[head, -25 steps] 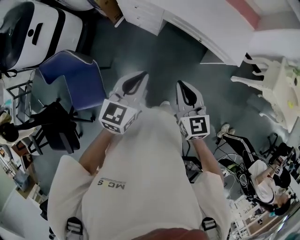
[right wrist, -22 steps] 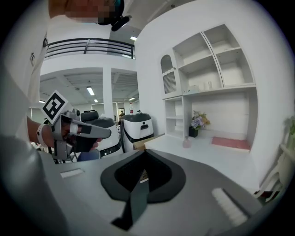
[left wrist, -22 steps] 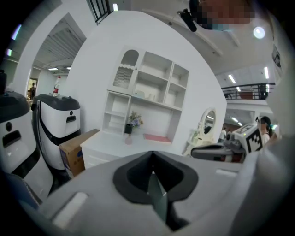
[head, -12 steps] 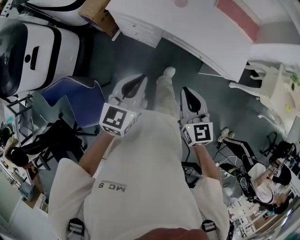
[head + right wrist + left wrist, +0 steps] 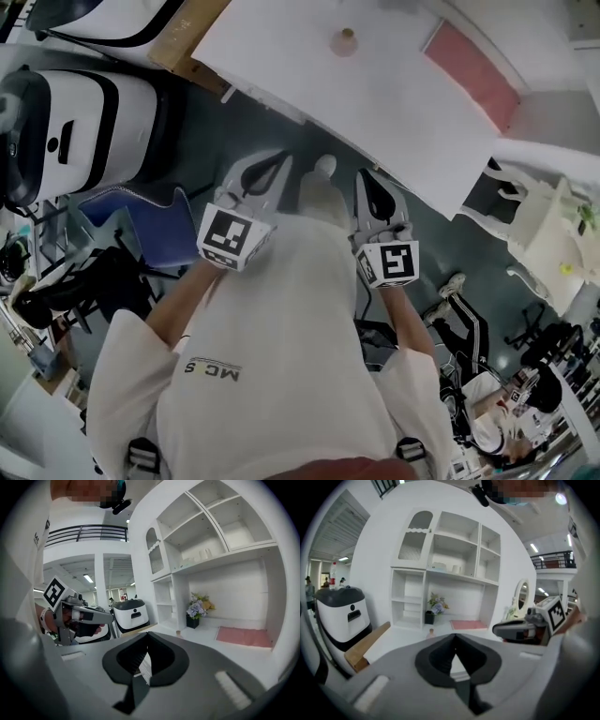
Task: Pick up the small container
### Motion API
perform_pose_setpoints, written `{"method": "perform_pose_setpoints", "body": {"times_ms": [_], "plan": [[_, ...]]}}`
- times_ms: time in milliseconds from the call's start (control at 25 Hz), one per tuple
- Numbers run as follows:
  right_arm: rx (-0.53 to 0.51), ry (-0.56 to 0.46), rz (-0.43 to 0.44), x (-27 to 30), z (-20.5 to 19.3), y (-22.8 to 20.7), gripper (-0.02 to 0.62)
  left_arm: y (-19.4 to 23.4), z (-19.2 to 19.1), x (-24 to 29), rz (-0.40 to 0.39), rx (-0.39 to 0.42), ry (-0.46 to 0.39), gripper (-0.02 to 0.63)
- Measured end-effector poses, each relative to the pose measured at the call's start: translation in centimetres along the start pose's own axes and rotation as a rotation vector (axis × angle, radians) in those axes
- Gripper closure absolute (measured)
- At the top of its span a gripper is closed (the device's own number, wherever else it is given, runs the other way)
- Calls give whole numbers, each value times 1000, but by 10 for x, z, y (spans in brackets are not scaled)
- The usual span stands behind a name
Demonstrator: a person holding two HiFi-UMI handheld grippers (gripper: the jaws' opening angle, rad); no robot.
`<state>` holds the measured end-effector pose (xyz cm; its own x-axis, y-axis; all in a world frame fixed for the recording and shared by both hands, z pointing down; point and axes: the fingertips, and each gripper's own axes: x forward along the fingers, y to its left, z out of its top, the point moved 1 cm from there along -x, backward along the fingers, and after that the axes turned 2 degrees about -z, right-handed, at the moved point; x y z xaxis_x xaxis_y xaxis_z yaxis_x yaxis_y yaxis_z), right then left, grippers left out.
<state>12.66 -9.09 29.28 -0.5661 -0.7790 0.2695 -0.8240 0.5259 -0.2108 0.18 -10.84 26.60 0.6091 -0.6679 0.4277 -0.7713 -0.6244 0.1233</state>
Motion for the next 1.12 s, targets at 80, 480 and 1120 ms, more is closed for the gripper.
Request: {"method": "perform_pose_setpoints", "body": {"times_ms": [80, 480, 1120], "plan": [[-16, -12, 38, 9, 12, -17, 597, 1, 14, 24, 27, -1, -9, 607], [-50, 2, 124, 47, 30, -108, 597, -2, 48, 117, 89, -14, -37, 607], [37, -33, 26, 75, 19, -127, 597, 34, 19, 139, 66, -1, 0, 607]]}}
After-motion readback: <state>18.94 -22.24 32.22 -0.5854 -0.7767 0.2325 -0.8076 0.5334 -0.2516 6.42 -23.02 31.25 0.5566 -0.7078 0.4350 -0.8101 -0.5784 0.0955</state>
